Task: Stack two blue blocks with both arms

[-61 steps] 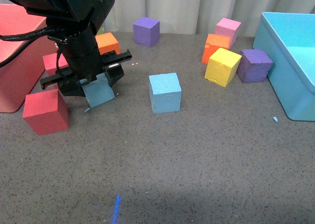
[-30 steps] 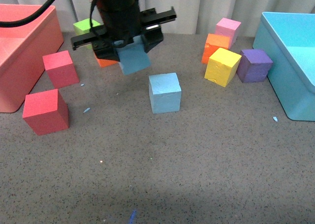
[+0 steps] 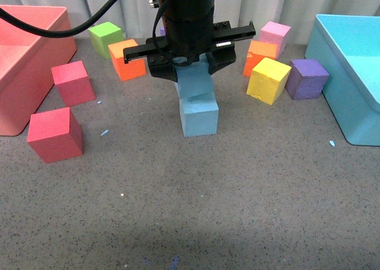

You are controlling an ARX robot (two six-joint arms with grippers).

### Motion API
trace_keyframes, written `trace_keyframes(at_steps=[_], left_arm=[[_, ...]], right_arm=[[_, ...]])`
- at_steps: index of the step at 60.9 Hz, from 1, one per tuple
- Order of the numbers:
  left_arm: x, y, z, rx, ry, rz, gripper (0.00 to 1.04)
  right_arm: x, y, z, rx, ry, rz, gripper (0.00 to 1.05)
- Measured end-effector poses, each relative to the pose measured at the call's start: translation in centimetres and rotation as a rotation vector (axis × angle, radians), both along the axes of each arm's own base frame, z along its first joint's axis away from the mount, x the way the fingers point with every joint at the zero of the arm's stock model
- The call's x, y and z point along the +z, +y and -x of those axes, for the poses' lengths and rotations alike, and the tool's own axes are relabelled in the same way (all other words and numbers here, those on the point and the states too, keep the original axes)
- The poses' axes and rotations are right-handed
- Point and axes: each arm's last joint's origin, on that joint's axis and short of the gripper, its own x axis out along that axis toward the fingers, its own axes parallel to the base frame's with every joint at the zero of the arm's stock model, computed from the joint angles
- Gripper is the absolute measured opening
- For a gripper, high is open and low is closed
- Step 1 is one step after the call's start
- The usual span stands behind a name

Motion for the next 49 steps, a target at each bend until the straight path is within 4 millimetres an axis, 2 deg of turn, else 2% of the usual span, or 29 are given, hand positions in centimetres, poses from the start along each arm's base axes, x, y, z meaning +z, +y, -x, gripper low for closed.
trace_keyframes(at_steps=[49], left_arm=[[-0.5,-1.4,1.4,-0.072,0.046,-0.053,0.47]], right_arm=[[0.0,0.0,0.0,0.0,0.0,0.0,0.95]])
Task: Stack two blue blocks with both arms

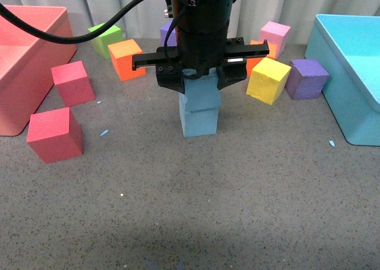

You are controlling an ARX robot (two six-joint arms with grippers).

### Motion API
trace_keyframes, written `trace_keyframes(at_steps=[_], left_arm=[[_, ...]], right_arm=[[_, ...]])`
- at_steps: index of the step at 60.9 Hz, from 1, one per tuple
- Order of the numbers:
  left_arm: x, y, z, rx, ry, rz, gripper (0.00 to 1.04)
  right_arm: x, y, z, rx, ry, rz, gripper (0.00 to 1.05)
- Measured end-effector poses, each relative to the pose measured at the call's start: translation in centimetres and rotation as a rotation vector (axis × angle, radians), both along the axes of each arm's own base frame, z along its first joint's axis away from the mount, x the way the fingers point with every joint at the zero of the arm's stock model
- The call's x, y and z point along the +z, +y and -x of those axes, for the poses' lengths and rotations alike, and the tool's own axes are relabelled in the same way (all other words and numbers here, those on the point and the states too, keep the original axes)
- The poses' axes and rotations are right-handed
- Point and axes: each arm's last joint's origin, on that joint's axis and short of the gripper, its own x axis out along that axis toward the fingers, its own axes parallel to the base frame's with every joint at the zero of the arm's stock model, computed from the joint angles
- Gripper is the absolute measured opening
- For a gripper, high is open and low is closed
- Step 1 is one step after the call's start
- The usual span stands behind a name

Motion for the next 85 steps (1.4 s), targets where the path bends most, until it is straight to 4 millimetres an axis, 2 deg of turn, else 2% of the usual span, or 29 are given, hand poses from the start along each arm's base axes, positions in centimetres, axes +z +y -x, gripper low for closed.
trace_keyframes(at_steps=[21,24,42,53,64,73,79,85], left_arm=[[-0.3,-0.1,-0.1,0.002,0.006,0.005,0.47],[-0.3,-0.1,-0.2,0.004,0.006,0.006,0.57],[0.0,-0.1,-0.3,0.007,0.003,-0.005,1.0],[0.9,0.4,-0.6,0.02,-0.017,0.009,0.98],[4.4,1.9,-0.8,0.066,-0.109,0.069,0.98],[5.8,3.0,-0.5,0.093,-0.158,0.089,0.98],[4.6,4.9,0.2,0.053,-0.473,-0.041,0.83],[2.8,8.6,3.2,-0.036,-0.722,-0.1,0.65]], right_arm=[[0.0,0.0,0.0,0.0,0.0,0.0,0.95],[0.0,0.0,0.0,0.0,0.0,0.0,0.95],[0.0,0.0,0.0,0.0,0.0,0.0,0.95],[0.0,0.0,0.0,0.0,0.0,0.0,0.95],[0.0,0.0,0.0,0.0,0.0,0.0,0.95],[0.0,0.0,0.0,0.0,0.0,0.0,0.95],[0.0,0.0,0.0,0.001,0.0,0.0,0.95],[0.0,0.0,0.0,-0.002,0.0,0.0,0.95]])
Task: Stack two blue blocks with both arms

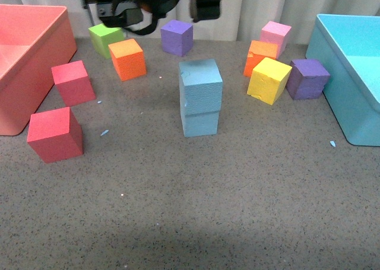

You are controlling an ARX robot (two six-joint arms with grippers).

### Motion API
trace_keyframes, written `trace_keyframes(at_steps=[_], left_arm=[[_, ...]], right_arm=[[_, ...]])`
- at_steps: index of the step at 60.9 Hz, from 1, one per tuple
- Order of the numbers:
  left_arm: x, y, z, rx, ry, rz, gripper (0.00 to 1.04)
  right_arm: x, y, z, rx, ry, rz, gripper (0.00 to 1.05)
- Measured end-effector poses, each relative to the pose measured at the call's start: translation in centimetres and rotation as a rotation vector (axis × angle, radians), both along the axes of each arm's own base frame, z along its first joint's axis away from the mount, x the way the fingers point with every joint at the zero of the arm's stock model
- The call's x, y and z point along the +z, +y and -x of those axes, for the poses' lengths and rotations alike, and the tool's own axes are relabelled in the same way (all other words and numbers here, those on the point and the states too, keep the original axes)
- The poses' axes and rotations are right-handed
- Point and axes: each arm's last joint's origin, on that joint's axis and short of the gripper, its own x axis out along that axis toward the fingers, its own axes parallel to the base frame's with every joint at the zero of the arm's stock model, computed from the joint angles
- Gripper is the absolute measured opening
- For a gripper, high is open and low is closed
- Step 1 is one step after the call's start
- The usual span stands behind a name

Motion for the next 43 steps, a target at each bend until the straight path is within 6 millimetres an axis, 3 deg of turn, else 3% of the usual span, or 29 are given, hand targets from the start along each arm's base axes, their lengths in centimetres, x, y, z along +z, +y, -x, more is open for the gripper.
trace_keyframes(at_steps=[3,9,15,22,36,43], left_arm=[[-0.1,1.6,1.3,-0.006,-0.113,0.01,0.58],[1.6,4.8,4.6,-0.003,-0.355,0.039,0.4],[2.1,7.3,7.3,0.006,-0.402,0.027,0.24],[0.8,9.5,10.3,-0.001,-0.361,0.006,0.04],[-0.8,12.9,15.8,-0.006,-0.348,-0.007,0.04],[-0.7,13.8,17.8,-0.003,-0.354,-0.007,0.04]], right_arm=[[0.0,0.0,0.0,-0.001,0.0,0.0,0.95],[0.0,0.0,0.0,0.0,0.0,0.0,0.95],[0.0,0.0,0.0,0.002,0.0,0.0,0.95],[0.0,0.0,0.0,0.002,0.0,0.0,0.95],[0.0,0.0,0.0,0.001,0.0,0.0,0.95],[0.0,0.0,0.0,0.002,0.0,0.0,0.95]])
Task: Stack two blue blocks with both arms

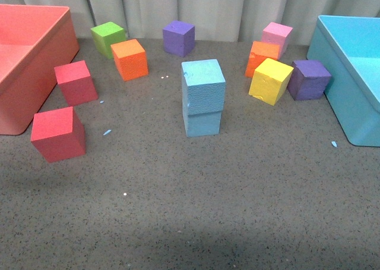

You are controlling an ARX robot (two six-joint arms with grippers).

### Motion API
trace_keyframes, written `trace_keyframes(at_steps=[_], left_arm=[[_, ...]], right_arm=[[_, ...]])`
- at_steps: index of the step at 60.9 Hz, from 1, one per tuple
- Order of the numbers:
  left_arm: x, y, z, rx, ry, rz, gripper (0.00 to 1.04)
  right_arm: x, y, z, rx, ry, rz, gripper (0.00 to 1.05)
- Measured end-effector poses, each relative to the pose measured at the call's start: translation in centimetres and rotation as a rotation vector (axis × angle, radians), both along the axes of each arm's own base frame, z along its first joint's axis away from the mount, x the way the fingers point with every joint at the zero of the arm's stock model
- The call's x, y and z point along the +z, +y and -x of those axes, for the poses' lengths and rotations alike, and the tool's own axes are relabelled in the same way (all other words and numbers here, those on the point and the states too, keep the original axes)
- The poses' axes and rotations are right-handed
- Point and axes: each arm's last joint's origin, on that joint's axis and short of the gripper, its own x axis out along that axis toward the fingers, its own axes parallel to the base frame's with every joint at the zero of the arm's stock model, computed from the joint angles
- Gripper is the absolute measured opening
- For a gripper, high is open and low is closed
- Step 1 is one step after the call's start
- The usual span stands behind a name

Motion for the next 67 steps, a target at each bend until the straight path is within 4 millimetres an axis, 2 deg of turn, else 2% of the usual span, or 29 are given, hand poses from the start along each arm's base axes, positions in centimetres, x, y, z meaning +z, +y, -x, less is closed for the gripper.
trace_keyframes(at_steps=[26,67], left_arm=[[0.0,2.1,4.1,0.003,0.002,-0.001,0.04],[1.1,2.2,7.4,0.0,-0.03,-0.001,0.04]], right_arm=[[0.0,0.0,0.0,0.0,0.0,0.0,0.95],[0.0,0.0,0.0,0.0,0.0,0.0,0.95]])
